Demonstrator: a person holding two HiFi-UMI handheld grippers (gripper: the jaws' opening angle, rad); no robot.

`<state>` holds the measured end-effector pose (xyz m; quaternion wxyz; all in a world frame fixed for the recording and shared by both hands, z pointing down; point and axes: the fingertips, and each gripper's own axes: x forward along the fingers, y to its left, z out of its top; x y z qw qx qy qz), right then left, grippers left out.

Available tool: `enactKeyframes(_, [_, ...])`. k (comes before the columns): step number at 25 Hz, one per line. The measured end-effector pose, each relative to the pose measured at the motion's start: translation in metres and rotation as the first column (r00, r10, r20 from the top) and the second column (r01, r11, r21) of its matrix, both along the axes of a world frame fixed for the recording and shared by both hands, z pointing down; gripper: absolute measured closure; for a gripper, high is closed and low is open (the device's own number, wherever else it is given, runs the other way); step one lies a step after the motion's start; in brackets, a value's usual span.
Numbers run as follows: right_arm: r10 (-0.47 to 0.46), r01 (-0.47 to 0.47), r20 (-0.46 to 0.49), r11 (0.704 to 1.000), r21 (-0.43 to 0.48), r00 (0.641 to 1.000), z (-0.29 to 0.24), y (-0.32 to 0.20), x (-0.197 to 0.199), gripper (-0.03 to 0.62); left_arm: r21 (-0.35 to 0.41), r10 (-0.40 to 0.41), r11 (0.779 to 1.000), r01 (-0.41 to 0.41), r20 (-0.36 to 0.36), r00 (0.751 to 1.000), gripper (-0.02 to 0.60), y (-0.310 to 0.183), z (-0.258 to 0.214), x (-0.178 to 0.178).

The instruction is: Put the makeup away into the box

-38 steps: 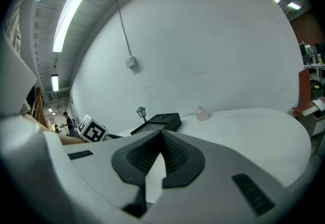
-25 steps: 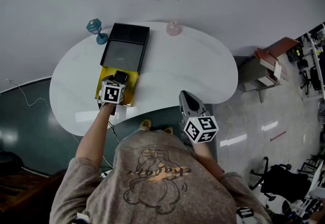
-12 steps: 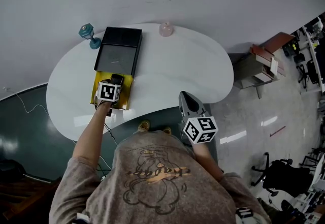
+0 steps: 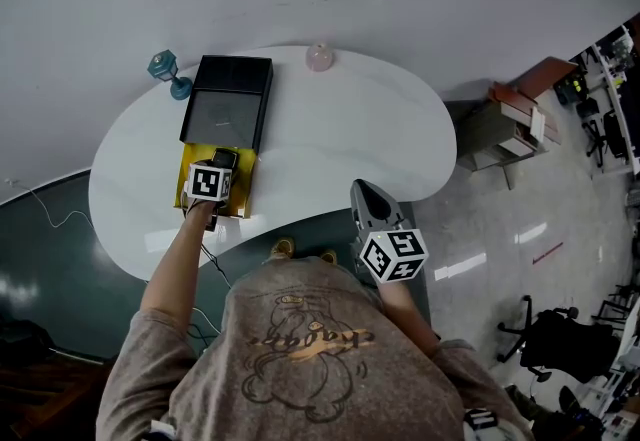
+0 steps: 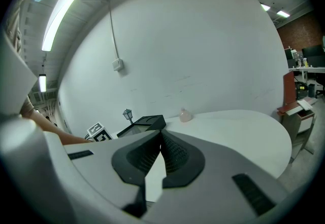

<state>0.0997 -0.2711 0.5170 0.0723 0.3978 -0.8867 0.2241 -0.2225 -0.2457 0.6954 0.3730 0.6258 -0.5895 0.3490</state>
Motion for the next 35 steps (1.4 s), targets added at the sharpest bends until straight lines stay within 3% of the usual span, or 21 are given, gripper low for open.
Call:
enactKeyframes(12, [-0.012, 0.012, 0.013, 1.000, 0.002, 1.000, 0.000, 0.006, -0.001, 0.591, 0.062, -0.016, 0.998, 0.016, 0.006, 1.000, 0.256, 0.010, -0.024, -0.001])
enactKeyframes(19, [-0.038, 0.038, 0.017, 0.999, 0.003, 0.999, 0.001, 0.013, -0.008, 0.591, 0.189, -0.063, 0.980, 0.066, -0.022, 0.998, 0.256, 0.008, -0.074, 0.000])
enactKeyframes(28, [-0.054, 0.054, 0.015, 0.998, 0.013, 0.998, -0.005, 0.015, -0.015, 0.591, 0.414, 0.006, 0.910, 0.024, -0.071, 0.997, 0.256, -0.007, -0.165, 0.033])
enactKeyframes(32, [-0.047, 0.046, 0.012, 0.999, 0.022, 0.999, -0.008, 0.014, -0.011, 0.591, 0.503, 0.030, 0.864, 0.018, -0.087, 0.996, 0.256, -0.004, -0.189, 0.060])
enactKeyframes(35, [-0.034, 0.034, 0.008, 0.999, 0.025, 0.999, -0.008, 0.012, -0.008, 0.591, 0.576, 0.047, 0.818, 0.015, -0.092, 0.995, 0.256, -0.002, -0.206, 0.074])
